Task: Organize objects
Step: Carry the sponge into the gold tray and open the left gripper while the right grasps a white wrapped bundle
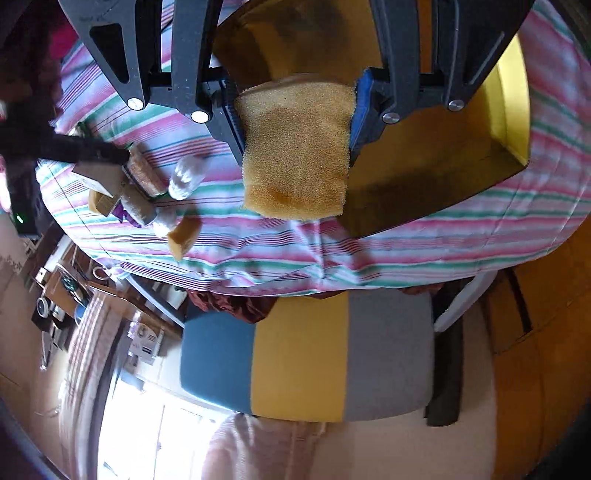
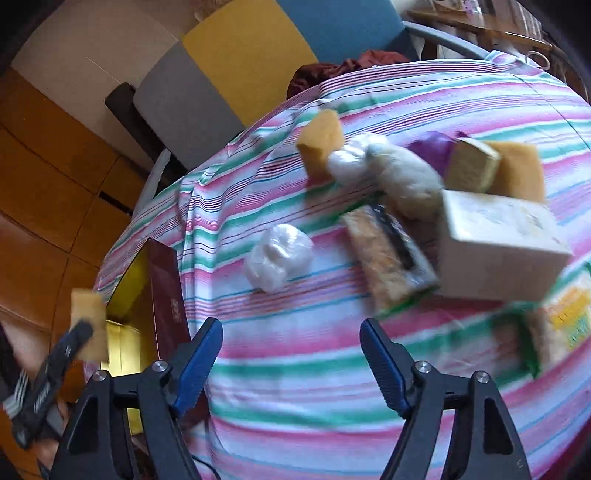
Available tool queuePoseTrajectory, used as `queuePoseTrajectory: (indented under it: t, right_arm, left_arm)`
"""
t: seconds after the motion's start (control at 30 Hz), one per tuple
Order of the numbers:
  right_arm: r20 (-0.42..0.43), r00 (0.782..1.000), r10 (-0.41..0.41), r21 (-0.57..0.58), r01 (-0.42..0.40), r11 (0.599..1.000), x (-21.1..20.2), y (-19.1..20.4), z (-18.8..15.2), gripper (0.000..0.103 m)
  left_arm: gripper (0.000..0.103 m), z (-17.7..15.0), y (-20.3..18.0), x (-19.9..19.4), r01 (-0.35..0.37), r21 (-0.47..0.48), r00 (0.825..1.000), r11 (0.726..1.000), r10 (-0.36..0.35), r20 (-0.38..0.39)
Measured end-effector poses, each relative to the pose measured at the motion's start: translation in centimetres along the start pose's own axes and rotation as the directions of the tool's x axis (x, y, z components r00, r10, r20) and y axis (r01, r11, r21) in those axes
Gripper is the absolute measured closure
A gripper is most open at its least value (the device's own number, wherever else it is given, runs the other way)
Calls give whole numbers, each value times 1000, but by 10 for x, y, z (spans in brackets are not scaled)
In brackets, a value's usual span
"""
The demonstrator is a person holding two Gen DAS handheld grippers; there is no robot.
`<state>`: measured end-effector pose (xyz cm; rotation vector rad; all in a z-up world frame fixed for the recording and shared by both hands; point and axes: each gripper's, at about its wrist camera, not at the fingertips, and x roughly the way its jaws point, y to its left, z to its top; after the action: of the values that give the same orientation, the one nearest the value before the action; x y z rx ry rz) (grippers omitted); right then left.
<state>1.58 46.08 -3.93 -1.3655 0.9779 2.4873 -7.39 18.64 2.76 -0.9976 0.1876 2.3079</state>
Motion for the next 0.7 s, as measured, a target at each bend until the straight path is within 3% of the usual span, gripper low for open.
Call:
queuePoseTrajectory:
  t: [0.23,0.33,0.53,0.7]
  right_arm:
    - [-60,993,-97,44,100,994,76,18,40,37]
    - [-58,983,-177,5,177,984,93,21,47,66]
    - [-52,977,-205,-162,194,967,75,30,34,69]
    - [-75,985,-158,-306,128,943,53,36,5,69]
  left_arm:
    - [54,-37,61,-31,-67,-110,998,992,67,-4]
    - [54,-48,91,-38,-106,-172,994,979,104,-21]
    - [54,-57,146,-36,-155,-317,988,936,141,-65]
    - [54,-51,172,-23,-184,-390,982,902,151,-112]
